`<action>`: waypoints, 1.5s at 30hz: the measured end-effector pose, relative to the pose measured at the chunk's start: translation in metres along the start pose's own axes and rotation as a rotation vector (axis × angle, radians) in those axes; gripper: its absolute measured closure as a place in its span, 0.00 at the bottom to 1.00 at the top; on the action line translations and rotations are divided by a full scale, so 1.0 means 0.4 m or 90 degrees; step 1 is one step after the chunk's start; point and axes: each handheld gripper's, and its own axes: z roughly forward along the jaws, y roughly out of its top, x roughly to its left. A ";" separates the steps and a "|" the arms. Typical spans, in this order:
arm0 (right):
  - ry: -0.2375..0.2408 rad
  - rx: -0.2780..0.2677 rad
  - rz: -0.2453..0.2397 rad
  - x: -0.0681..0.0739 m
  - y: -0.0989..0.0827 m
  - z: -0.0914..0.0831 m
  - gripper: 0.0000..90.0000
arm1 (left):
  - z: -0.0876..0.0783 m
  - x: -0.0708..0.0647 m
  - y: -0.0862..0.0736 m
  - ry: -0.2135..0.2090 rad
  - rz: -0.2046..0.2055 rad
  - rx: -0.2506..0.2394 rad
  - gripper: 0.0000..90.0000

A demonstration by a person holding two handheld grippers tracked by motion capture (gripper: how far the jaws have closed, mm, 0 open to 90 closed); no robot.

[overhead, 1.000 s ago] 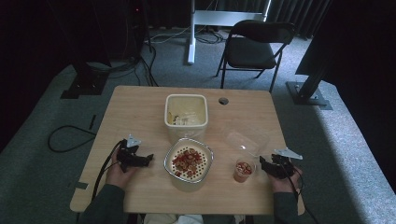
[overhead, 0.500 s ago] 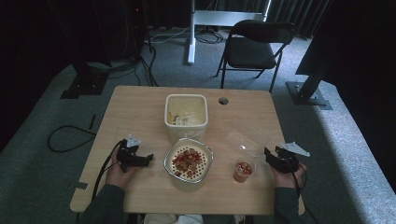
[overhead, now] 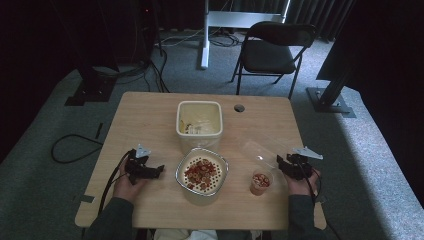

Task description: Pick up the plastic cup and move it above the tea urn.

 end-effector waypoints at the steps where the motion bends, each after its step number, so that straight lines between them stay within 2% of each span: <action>1: -0.002 0.005 -0.001 -0.001 0.000 0.004 0.64 | 0.000 0.000 0.000 0.000 0.000 0.000 0.10; 4: 0.006 0.008 0.008 -0.008 0.006 0.012 0.74 | 0.000 0.000 0.000 0.000 0.000 0.000 0.10; 8: 0.002 0.013 0.004 -0.014 0.014 0.022 0.83 | 0.000 0.000 0.000 0.000 0.000 0.000 0.10; 10: 0.004 0.017 0.007 -0.017 0.019 0.029 0.84 | 0.000 0.000 0.000 0.000 0.000 0.000 0.10; 12: 0.006 0.024 0.014 -0.020 0.023 0.034 0.79 | 0.000 0.000 0.000 0.000 0.000 0.001 0.10; 14: 0.014 0.043 0.018 -0.024 0.026 0.044 0.78 | 0.000 0.000 0.000 0.000 0.000 0.001 0.10; 16: 0.017 0.057 0.021 -0.025 0.029 0.055 0.84 | 0.000 0.000 0.000 0.000 0.000 0.001 0.10; 19: 0.016 0.053 0.032 -0.030 0.035 0.060 0.92 | 0.000 0.000 0.000 0.000 0.000 0.001 0.10; 20: 0.016 0.053 0.032 -0.030 0.035 0.060 0.92 | 0.000 0.000 0.000 0.000 0.000 0.001 0.10; 21: 0.026 0.042 0.051 -0.035 0.044 0.059 0.95 | 0.000 0.000 0.000 0.001 0.001 0.001 0.10; 23: 0.025 0.032 0.055 -0.035 0.057 0.054 0.95 | 0.000 0.000 0.000 0.000 0.000 0.001 0.10; 25: 0.040 0.017 0.076 -0.037 0.070 0.046 0.96 | 0.000 0.000 0.000 0.000 0.000 0.001 0.10; 30: 0.027 -0.007 0.072 -0.027 0.105 0.030 0.96 | 0.000 0.000 0.000 0.000 0.000 0.001 0.10; 42: 0.035 -0.031 0.058 0.009 0.162 0.020 0.96 | 0.000 0.000 0.000 0.000 0.000 0.000 0.10; 45: 0.035 -0.043 0.053 0.015 0.190 0.007 0.96 | 0.000 0.000 0.000 0.000 0.000 0.001 0.10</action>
